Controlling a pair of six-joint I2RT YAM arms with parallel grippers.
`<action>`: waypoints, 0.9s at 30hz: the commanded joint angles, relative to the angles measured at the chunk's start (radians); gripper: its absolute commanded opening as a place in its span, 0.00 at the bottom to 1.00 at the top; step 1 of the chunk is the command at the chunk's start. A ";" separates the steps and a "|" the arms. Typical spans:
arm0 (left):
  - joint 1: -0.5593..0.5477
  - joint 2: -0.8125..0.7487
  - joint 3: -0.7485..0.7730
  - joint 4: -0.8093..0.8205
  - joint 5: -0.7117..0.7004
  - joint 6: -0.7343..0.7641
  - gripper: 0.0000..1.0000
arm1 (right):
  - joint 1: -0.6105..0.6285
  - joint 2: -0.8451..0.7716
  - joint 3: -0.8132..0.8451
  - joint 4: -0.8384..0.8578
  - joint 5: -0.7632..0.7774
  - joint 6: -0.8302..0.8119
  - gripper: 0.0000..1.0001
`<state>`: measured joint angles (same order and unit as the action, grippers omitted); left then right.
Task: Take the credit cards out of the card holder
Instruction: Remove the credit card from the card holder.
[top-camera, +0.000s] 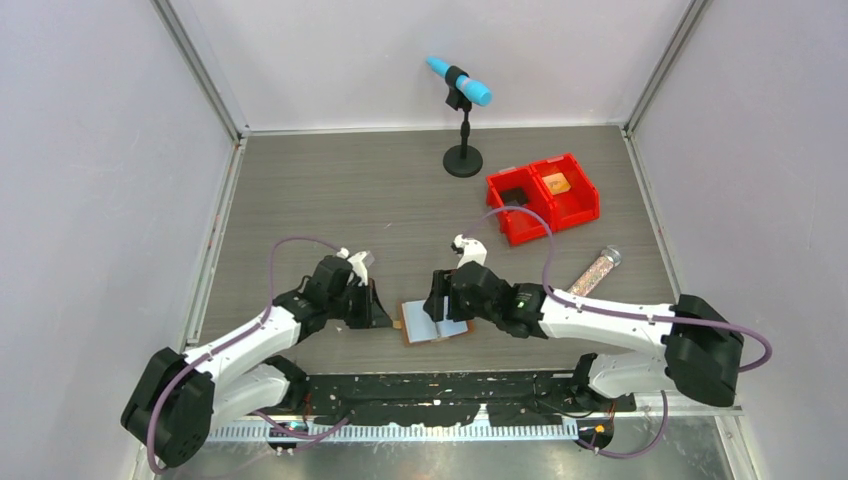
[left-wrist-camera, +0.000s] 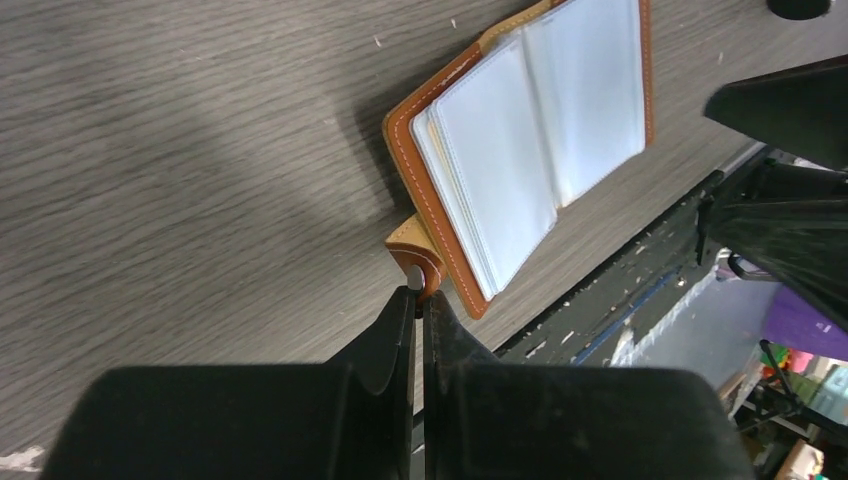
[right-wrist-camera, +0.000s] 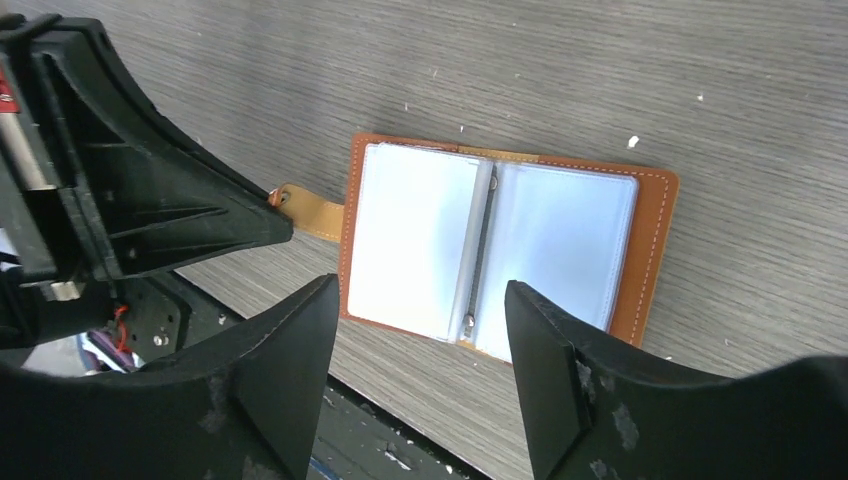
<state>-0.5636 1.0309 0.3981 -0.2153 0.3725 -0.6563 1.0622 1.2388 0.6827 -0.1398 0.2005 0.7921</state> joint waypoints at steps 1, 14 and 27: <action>-0.002 -0.039 -0.022 0.072 0.060 -0.036 0.00 | 0.037 0.054 0.072 0.007 0.079 0.006 0.70; -0.002 -0.065 -0.031 0.067 0.075 -0.037 0.00 | 0.113 0.247 0.187 -0.068 0.134 0.000 0.77; -0.002 -0.070 -0.023 0.061 0.083 -0.036 0.00 | 0.135 0.351 0.195 -0.057 0.163 0.014 0.76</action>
<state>-0.5636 0.9791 0.3695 -0.1909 0.4282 -0.6922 1.1889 1.5715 0.8474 -0.2142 0.3153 0.7895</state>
